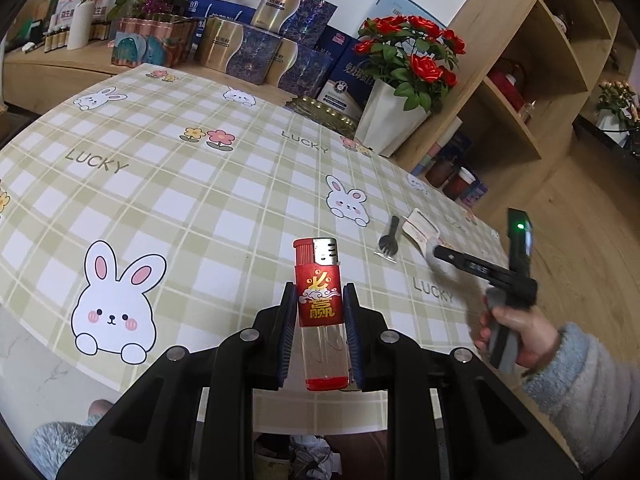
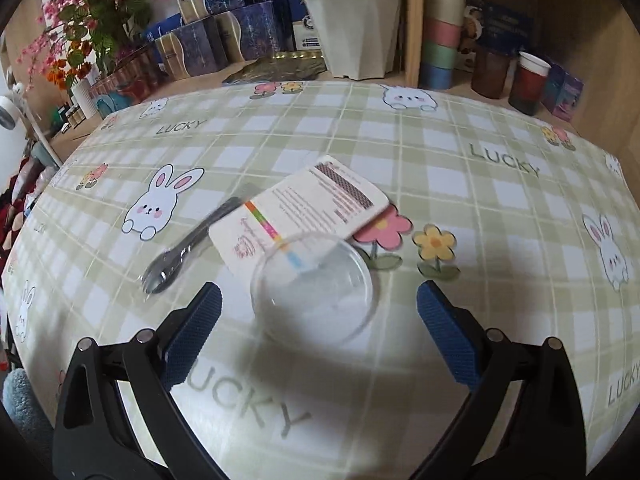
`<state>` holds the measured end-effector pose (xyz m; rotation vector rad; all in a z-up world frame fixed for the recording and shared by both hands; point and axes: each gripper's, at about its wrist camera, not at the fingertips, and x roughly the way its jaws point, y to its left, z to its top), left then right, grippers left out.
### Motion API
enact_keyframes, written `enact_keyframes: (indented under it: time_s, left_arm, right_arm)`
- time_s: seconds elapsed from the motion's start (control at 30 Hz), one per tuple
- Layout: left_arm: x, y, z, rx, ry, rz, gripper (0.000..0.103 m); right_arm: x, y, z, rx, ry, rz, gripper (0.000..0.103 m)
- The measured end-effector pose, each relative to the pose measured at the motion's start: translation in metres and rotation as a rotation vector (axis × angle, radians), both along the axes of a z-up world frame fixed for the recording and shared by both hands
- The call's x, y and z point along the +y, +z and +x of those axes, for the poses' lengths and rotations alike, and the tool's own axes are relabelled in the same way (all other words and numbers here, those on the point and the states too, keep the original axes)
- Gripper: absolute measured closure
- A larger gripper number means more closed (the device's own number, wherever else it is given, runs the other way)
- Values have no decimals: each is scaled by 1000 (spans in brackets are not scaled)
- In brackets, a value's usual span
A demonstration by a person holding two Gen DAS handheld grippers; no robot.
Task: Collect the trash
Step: 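Grasp the red lighter with the left tool while the right tool grasps the clear lid, then carry the lighter and lid over the bin and open both tools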
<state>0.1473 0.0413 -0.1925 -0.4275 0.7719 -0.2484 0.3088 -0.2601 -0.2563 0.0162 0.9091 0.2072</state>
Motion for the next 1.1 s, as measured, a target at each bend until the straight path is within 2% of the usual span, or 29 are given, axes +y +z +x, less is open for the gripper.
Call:
enact_keyframes:
  time_s: [0.07, 0.17, 0.23, 0.27, 0.47, 0.6, 0.7, 0.9, 1.1]
  left_arm:
    - [0, 1, -2, -4, -8, -5, 80]
    - [-2, 2, -4, -9, -18, -13, 80]
    - [-5, 4, -5, -11, -25, -19, 80]
    - [-6, 6, -7, -13, -30, -21, 80]
    - [-12, 17, -18, -40, -54, -9, 80]
    - [-13, 25, -30, -55, -68, -4, 80]
    - [-15, 30, -41, -66, -85, 5, 80]
    - [-18, 40, -62, -98, -148, 42, 80]
    - [-23, 46, -81, -120, -221, 93, 81]
  right_arm:
    - [4, -3, 4, 11, 10, -24, 8]
    - [10, -13, 8, 65, 27, -51, 25]
    - [13, -12, 3, 71, 36, -71, 30]
    - [13, -10, 0, 77, 37, -73, 36]
    - [-1, 7, -29, 44, -13, 13, 36]
    - [-16, 24, -69, -8, -65, 158, 36]
    - [-22, 29, -100, -29, -94, 226, 36]
    - [-14, 35, -158, -43, -92, 244, 36]
    - [2, 45, -205, -61, -58, 219, 36]
